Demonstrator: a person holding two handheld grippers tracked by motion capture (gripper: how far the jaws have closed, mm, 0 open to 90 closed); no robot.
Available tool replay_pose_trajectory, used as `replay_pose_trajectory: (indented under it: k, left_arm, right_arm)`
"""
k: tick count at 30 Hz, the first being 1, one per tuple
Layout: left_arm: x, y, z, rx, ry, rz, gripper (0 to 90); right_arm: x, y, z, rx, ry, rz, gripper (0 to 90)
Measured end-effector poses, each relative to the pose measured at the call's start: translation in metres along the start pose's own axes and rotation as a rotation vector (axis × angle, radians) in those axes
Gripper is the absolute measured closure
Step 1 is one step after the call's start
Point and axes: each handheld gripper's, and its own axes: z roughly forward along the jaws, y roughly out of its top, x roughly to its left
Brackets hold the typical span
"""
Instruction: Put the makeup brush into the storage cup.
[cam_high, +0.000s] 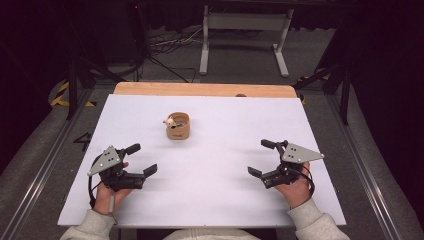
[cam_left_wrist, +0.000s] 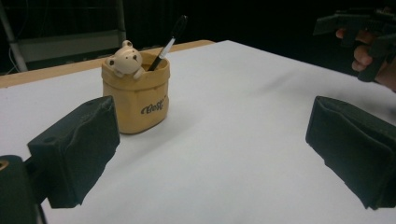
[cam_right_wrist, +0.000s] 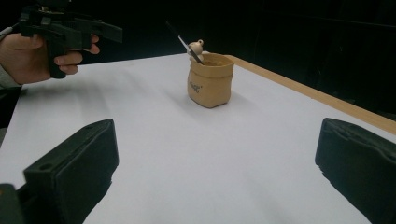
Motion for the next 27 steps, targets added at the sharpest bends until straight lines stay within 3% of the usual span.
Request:
replay_pose_trajectory:
  k: [7, 11, 14, 19, 27]
  left_arm:
    - [0.001, -0.008, 0.005, 0.009, 0.001, 0.010, 3.0]
    - [0.002, -0.010, 0.007, 0.011, 0.000, 0.010, 2.9]
    - [0.002, -0.013, 0.009, 0.004, 0.002, 0.000, 2.8]
    - [0.004, -0.014, 0.009, 0.005, -0.002, -0.023, 2.6]
    - [0.004, -0.014, 0.008, 0.003, -0.001, -0.017, 2.4]
  right_arm:
    - [0.001, -0.012, 0.003, -0.024, 0.012, 0.022, 0.0]
    - [0.002, -0.016, 0.007, -0.019, -0.005, -0.001, 0.0]
    - [0.000, -0.021, 0.009, -0.014, 0.007, 0.030, 0.0]
    - [0.001, -0.021, 0.008, -0.026, 0.008, 0.018, 0.0]
    - [0.001, -0.020, 0.008, -0.025, 0.006, 0.016, 0.0]
